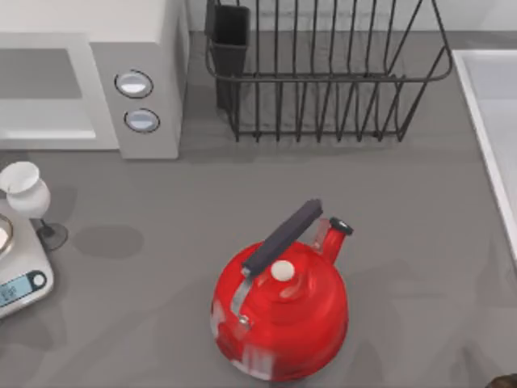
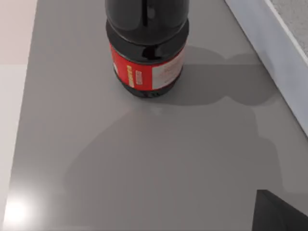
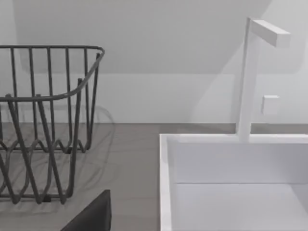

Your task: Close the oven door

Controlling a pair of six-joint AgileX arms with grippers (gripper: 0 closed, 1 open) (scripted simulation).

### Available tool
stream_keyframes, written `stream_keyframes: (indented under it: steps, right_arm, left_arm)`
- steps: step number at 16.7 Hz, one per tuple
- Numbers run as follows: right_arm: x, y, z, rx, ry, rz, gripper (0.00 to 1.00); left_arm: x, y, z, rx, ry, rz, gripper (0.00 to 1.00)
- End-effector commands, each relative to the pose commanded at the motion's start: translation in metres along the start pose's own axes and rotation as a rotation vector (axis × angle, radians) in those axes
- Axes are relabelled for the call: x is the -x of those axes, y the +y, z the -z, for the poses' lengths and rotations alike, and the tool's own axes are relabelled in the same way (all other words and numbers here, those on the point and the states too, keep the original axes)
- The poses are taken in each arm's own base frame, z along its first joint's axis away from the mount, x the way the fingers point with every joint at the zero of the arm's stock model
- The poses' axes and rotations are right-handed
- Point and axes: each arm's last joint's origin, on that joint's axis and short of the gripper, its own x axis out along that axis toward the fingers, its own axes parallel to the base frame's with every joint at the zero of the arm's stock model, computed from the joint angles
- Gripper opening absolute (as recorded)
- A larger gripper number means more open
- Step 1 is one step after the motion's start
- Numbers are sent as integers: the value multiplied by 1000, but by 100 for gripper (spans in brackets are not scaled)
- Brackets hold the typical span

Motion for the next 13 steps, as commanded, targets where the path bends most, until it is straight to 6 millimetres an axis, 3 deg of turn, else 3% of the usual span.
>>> stream_keyframes:
  steps: [7, 13]
  right_arm:
    - [0, 0, 0, 0, 0, 0, 100]
    - [0, 0, 0, 0, 0, 0, 100]
  left_arm:
    - [0, -11, 0, -1, -4, -3, 0]
    - [5, -65, -5, -43, -26, -28, 0]
